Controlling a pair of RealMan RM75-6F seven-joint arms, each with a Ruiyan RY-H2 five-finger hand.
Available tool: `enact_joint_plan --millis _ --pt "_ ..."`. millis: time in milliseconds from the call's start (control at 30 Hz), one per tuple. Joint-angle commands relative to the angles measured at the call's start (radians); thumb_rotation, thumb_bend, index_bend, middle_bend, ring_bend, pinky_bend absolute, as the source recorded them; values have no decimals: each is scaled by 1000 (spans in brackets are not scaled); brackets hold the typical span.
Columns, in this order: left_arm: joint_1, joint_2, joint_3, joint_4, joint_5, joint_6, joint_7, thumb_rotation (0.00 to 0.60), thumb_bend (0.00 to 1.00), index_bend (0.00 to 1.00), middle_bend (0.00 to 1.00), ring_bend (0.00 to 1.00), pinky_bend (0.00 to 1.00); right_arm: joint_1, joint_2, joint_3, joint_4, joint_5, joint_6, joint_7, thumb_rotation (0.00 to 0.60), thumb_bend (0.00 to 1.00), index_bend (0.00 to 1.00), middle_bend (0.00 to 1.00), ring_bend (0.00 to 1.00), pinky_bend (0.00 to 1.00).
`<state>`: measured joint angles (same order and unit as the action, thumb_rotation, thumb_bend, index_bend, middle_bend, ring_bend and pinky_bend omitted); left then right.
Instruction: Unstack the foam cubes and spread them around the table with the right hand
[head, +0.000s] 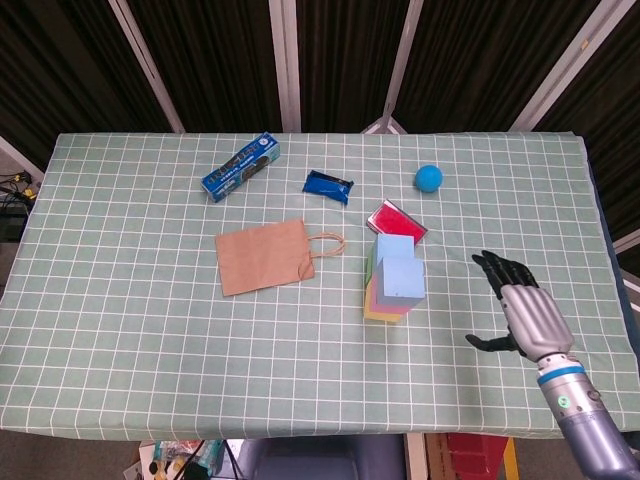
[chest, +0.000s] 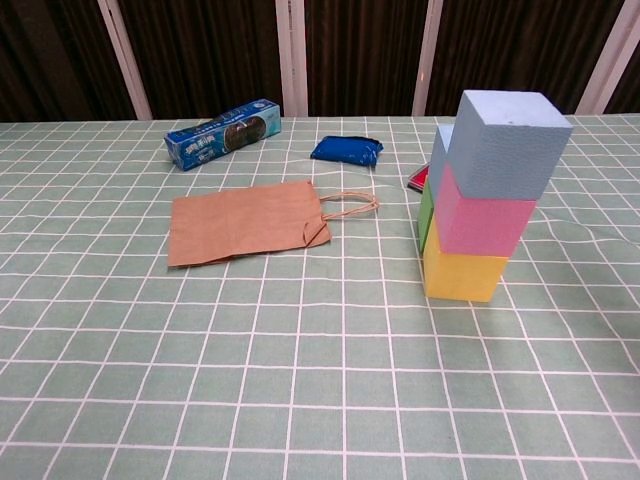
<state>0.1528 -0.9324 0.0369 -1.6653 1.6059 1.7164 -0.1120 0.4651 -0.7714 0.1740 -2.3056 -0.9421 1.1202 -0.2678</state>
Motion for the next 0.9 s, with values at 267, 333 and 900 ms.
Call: enact_joint_plan --millis 267,333,900 --pt "-3 13 -2 1 -8 -5 -28 600 305 119 0 0 18 285 -210 76 -50 334 57 -312 600 170 0 0 0 0" --pt "-3 17 -4 2 -10 -5 -39 600 305 119 0 0 18 322 -247 83 -50 374 81 -345 600 170 0 0 0 0" --pt "-5 27 -13 13 -20 -2 -82 600 305 119 0 0 17 572 -469 177 -50 761 409 -570 600 170 0 59 0 0"
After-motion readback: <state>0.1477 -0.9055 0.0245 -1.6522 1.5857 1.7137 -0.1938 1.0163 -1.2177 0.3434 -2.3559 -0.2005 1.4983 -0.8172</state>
